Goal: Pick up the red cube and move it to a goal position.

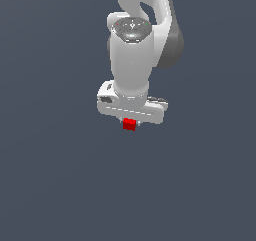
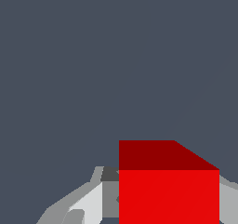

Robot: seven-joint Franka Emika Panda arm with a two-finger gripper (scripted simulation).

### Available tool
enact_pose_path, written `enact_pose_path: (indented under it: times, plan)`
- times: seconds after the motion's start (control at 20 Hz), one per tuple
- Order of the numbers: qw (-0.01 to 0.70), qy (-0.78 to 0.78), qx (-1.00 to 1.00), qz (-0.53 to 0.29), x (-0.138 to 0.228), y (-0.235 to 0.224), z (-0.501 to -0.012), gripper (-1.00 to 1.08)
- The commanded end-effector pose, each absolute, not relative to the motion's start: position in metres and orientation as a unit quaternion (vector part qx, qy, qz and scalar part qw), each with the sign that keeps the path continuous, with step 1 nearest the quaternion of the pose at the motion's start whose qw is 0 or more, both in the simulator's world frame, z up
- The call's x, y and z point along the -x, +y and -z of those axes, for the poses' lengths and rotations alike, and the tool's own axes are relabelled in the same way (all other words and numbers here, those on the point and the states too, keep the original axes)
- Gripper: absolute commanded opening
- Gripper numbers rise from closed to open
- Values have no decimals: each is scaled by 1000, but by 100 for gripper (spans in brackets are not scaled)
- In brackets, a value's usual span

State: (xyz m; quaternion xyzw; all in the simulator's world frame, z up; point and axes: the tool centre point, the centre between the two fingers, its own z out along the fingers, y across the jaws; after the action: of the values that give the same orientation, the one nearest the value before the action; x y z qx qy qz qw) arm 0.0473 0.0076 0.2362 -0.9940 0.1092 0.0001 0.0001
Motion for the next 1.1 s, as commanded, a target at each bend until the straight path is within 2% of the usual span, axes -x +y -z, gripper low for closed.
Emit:
enact_pose_path:
  times: [0.0, 0.55, 1.05]
  plan:
    - [0, 109, 994, 0, -42, 13, -266, -100]
    - [0, 109, 994, 0, -26, 35, -380, -100]
    - [0, 109, 994, 0, -21, 45, -428, -100]
